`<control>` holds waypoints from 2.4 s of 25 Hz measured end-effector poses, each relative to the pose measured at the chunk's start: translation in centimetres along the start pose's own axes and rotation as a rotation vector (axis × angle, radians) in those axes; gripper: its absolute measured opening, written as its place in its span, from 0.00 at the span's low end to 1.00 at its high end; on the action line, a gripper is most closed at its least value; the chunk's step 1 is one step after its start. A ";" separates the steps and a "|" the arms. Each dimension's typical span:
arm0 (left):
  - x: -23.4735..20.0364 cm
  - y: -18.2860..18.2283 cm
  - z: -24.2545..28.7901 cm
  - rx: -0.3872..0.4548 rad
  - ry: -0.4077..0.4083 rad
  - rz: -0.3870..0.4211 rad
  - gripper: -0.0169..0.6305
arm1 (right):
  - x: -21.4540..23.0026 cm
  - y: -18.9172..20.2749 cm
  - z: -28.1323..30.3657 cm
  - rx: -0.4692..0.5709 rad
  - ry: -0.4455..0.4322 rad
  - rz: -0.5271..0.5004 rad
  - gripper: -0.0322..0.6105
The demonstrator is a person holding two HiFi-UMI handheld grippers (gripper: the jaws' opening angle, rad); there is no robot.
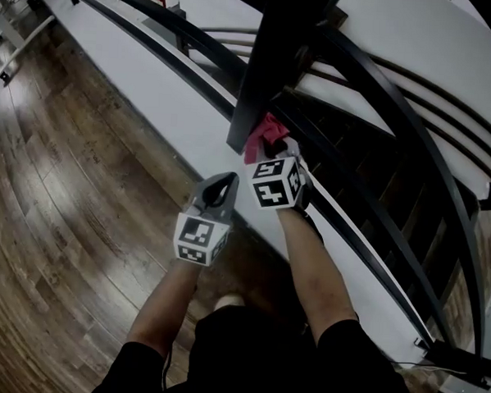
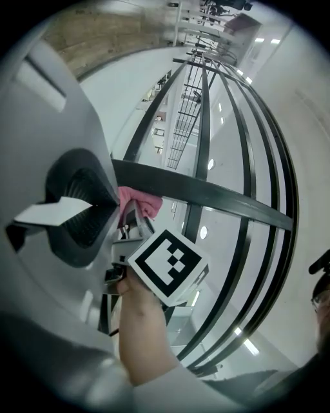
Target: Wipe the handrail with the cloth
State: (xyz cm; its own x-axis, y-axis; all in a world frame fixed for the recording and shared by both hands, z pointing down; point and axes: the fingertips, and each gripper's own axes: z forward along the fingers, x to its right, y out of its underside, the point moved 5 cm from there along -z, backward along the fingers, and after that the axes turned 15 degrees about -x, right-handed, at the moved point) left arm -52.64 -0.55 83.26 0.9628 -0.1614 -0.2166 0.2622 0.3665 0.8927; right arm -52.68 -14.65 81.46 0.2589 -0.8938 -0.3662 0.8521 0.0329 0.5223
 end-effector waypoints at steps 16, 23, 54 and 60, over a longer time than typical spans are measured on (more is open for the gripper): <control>3.9 0.3 0.7 -0.038 0.018 0.012 0.03 | 1.5 5.5 -2.4 -0.011 -0.004 0.032 0.12; 6.4 0.1 1.4 -0.055 0.049 0.041 0.03 | 2.6 8.5 -3.8 -0.021 0.002 0.058 0.12; 17.6 -0.3 3.9 -0.130 0.187 0.201 0.03 | 7.1 21.3 -10.0 -0.086 0.073 0.105 0.12; 21.9 -1.1 2.3 -0.155 0.194 0.317 0.03 | 8.7 24.7 -11.7 -0.092 0.032 0.142 0.12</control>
State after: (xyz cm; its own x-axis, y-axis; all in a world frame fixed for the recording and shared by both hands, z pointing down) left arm -31.99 -6.63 78.43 0.9880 0.1529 -0.0236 -0.0579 0.5069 0.8601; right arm -24.06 -16.32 82.15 0.3933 -0.8623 -0.3189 0.8436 0.2006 0.4981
